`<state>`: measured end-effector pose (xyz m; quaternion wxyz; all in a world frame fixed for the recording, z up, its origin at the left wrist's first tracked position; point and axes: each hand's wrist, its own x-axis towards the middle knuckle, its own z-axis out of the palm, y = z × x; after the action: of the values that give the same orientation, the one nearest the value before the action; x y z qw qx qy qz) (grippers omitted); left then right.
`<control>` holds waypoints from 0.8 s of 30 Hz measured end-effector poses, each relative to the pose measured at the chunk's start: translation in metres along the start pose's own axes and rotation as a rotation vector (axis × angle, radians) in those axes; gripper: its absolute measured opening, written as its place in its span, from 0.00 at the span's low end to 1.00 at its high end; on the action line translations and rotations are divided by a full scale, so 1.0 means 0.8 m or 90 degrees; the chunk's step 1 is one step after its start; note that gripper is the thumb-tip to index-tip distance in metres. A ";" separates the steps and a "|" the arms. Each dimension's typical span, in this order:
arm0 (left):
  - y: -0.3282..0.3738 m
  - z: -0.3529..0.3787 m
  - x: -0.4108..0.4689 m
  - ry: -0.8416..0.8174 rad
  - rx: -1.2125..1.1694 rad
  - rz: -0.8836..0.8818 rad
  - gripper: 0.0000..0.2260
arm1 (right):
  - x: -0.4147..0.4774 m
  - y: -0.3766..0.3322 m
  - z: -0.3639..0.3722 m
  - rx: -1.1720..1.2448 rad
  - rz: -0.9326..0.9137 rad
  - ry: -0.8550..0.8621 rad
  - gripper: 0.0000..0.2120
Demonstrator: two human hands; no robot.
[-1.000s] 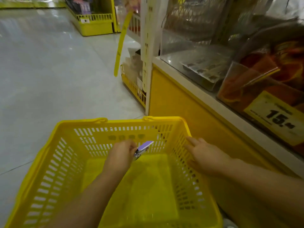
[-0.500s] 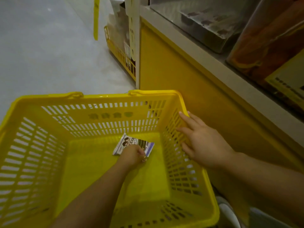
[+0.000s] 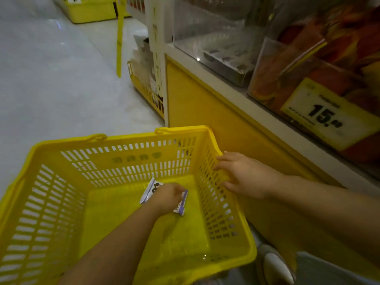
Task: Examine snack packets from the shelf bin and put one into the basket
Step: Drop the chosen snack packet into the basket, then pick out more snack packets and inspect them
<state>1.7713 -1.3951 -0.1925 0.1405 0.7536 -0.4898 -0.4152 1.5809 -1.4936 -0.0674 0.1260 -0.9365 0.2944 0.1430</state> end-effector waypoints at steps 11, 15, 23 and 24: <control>0.196 -0.128 -0.167 0.371 -0.136 0.360 0.13 | -0.164 -0.093 -0.140 0.070 0.004 0.192 0.16; 0.268 -0.161 -0.244 0.419 -0.170 0.500 0.19 | -0.247 -0.117 -0.202 0.049 -0.003 0.293 0.13; 0.430 -0.174 -0.366 0.427 -0.213 0.711 0.20 | -0.419 -0.119 -0.323 -0.044 0.073 0.515 0.10; 0.449 -0.172 -0.378 0.415 -0.218 0.734 0.20 | -0.437 -0.116 -0.335 -0.059 0.090 0.539 0.10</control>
<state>1.5998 -1.3363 0.2618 0.5967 0.4261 -0.6730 -0.0978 1.4125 -1.3254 0.3150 -0.0582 -0.8949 0.3766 -0.2323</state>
